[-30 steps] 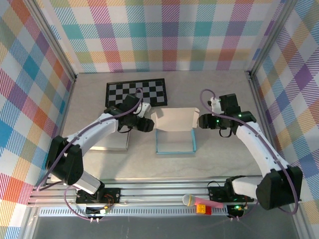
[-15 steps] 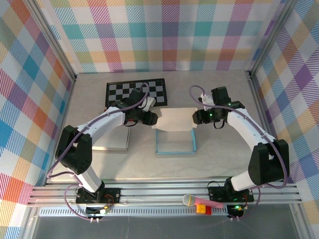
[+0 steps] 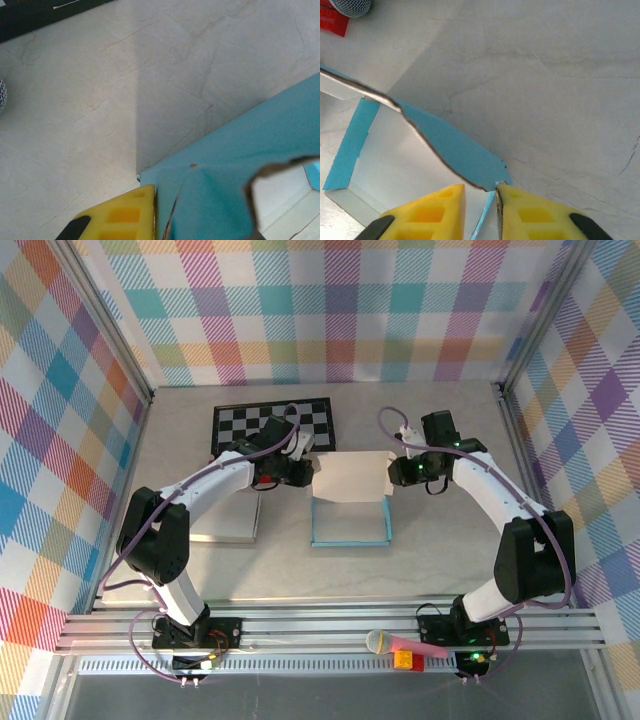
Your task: Fold the paper box
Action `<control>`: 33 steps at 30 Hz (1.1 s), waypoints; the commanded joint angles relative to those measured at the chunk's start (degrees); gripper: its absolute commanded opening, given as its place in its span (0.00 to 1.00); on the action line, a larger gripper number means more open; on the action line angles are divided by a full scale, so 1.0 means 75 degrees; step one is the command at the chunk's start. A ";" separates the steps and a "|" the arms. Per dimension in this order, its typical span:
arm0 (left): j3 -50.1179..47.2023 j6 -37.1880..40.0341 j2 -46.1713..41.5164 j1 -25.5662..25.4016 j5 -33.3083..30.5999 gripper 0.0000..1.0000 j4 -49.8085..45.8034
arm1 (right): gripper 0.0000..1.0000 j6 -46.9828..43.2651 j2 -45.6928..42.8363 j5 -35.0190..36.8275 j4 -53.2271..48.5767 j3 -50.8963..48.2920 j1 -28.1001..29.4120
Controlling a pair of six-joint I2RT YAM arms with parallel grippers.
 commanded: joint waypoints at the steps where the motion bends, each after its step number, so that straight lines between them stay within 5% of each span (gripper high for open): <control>1: 0.0224 -0.0078 0.0054 0.0031 0.0074 0.10 -0.0061 | 0.19 0.0064 0.0112 -0.0176 -0.0085 0.0280 -0.0015; 10: 0.0407 -0.0196 0.0088 -0.0197 -0.0299 0.08 -0.0064 | 0.14 0.0273 0.0171 0.0292 -0.0032 0.0358 0.0262; 17: 0.0449 -0.0162 0.0142 -0.0215 -0.0450 0.08 -0.0164 | 0.35 0.0229 0.0188 0.0819 0.0008 0.0428 0.0274; 25: 0.0635 -0.0044 0.0274 -0.0216 -0.0474 0.07 -0.0319 | 0.43 0.0043 0.0465 0.0940 -0.0005 0.0690 0.0157; 33: 0.0850 0.0379 0.0307 -0.0205 -0.0316 0.06 -0.0690 | 0.57 -0.0764 0.1122 -0.0820 0.0009 0.1470 -0.0370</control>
